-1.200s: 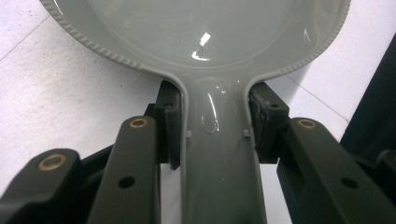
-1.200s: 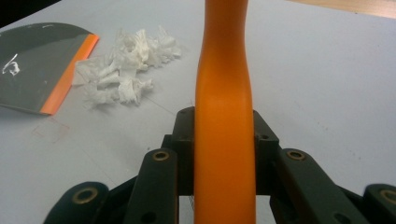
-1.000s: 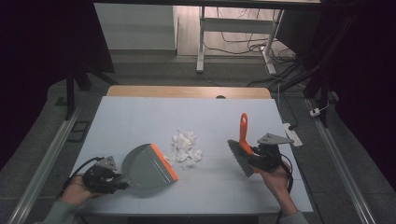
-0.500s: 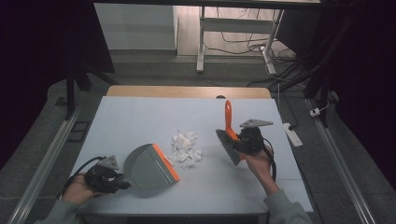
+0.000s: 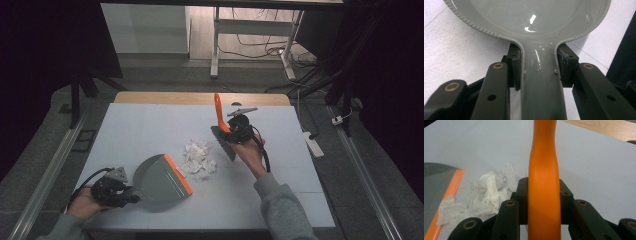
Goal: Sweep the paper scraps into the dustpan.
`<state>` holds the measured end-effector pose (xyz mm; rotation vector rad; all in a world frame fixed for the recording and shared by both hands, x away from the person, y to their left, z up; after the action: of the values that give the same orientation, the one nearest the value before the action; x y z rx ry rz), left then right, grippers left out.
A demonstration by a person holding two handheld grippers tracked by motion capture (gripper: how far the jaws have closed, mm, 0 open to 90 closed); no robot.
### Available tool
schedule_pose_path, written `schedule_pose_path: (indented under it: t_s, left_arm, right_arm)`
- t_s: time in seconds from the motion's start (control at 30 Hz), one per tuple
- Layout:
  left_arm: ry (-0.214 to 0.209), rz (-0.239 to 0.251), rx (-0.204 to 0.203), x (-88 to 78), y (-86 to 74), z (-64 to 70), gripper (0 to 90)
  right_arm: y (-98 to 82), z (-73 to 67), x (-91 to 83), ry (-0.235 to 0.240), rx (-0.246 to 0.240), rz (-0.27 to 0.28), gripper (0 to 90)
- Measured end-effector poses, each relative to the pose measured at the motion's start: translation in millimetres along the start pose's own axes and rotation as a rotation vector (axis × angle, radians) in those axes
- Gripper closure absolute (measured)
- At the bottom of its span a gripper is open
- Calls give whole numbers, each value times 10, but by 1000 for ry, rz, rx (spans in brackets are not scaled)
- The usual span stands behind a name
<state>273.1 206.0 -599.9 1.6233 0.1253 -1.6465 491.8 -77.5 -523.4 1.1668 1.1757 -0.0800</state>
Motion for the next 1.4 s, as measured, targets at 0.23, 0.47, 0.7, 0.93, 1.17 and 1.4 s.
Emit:
schedule_pose_path:
  t_s: [0.23,0.47,0.7,0.93,1.17,1.4]
  left_arm:
    - [0,2,3,3,7,3,615]
    - [2,0,5,1,21,16,615]
    - [2,2,6,9,27,14,615]
    - [3,3,8,12,34,15,614]
    - [2,1,9,19,49,21,615]
    - [2,2,10,23,57,24,615]
  right_arm:
    - [92,1,103,-24,-2,-22,708]
    - [167,39,223,-36,8,-50,707]
    - [140,1,404,-47,-16,-105,707]
    - [144,-122,510,-28,-37,-133,708]
    - [121,-351,625,10,-80,-176,710]
    - [94,-609,681,34,-122,-205,709]
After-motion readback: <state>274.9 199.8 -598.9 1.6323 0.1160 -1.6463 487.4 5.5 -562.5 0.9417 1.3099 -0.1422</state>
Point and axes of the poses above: each handheld gripper's, and its own axes: x roughly forward along the jaws, y roughly out of its top, z roughly to its right, the point moved 10 cm from there along x, roughly forward along the jaws, and after that the axes turned 4 degrees about -z, right-handed, at the moved point
